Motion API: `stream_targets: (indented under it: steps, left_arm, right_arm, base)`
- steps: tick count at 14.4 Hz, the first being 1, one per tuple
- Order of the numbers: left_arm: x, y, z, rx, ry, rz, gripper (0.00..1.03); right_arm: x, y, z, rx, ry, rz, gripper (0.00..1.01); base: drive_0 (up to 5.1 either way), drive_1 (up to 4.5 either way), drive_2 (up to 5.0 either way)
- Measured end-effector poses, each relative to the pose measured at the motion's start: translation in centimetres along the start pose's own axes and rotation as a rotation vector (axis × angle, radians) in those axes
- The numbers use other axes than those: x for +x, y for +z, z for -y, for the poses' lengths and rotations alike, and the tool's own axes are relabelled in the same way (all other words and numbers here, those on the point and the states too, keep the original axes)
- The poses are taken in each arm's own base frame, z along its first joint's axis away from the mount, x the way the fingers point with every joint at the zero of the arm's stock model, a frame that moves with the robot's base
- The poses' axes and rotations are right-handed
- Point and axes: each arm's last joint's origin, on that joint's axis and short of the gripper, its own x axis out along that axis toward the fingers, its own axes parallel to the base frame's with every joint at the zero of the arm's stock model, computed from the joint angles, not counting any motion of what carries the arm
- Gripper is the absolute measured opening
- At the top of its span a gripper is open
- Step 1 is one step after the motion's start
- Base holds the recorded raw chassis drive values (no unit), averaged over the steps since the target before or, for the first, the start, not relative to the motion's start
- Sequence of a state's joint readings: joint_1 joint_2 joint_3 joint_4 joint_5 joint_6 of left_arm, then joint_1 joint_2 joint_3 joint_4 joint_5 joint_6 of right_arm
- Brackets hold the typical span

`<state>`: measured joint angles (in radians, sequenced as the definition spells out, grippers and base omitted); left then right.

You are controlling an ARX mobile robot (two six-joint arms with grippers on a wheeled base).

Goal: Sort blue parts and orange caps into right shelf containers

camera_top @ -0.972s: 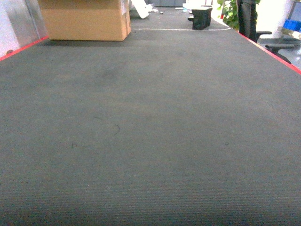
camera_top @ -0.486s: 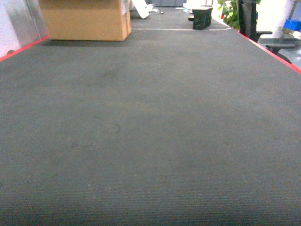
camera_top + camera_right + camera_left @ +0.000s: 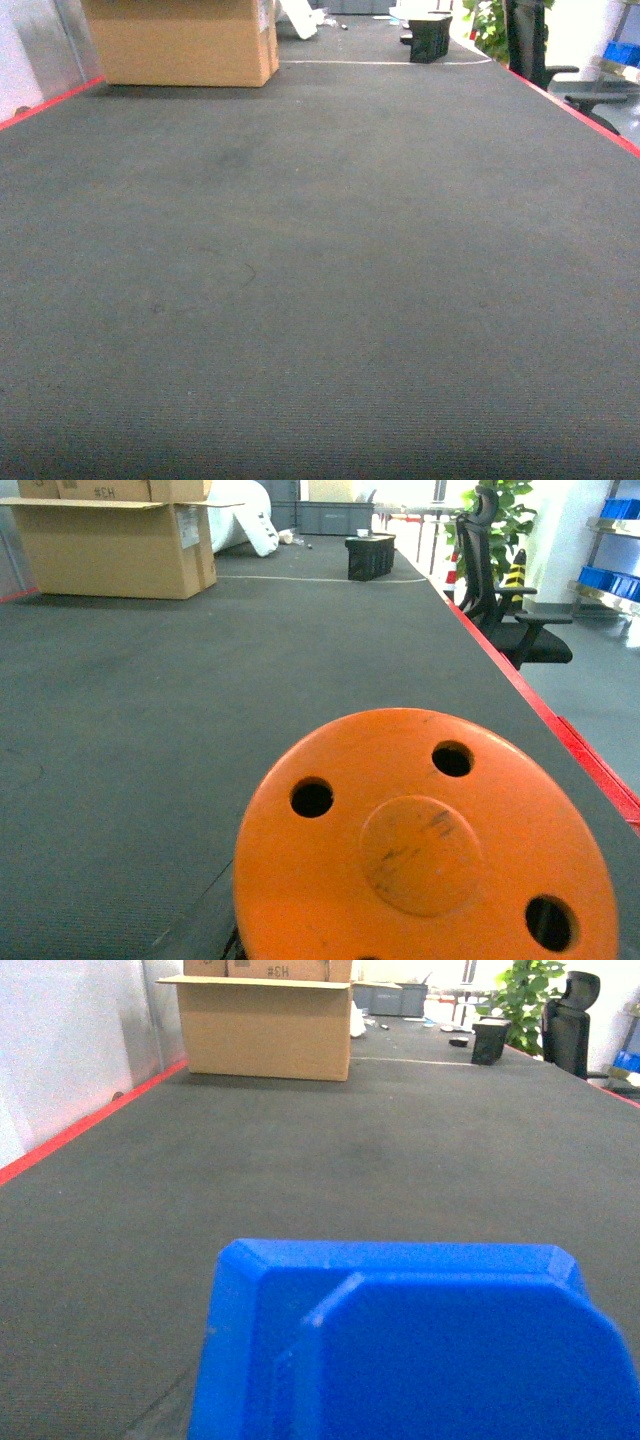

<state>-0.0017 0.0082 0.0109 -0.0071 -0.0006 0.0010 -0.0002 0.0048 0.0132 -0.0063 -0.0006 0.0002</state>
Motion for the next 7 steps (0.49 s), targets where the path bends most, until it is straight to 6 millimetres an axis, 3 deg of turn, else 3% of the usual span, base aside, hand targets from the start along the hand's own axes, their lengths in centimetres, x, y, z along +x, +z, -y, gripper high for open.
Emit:
stream_targets:
  steps: [7]
  left_arm:
    - [0.0, 0.0, -0.02, 0.0, 0.003, 0.0, 0.43]
  right_arm:
    - [0.0, 0.0, 0.0, 0.0, 0.0, 0.0, 0.46]
  base:
    - [0.0, 0.0, 0.0]
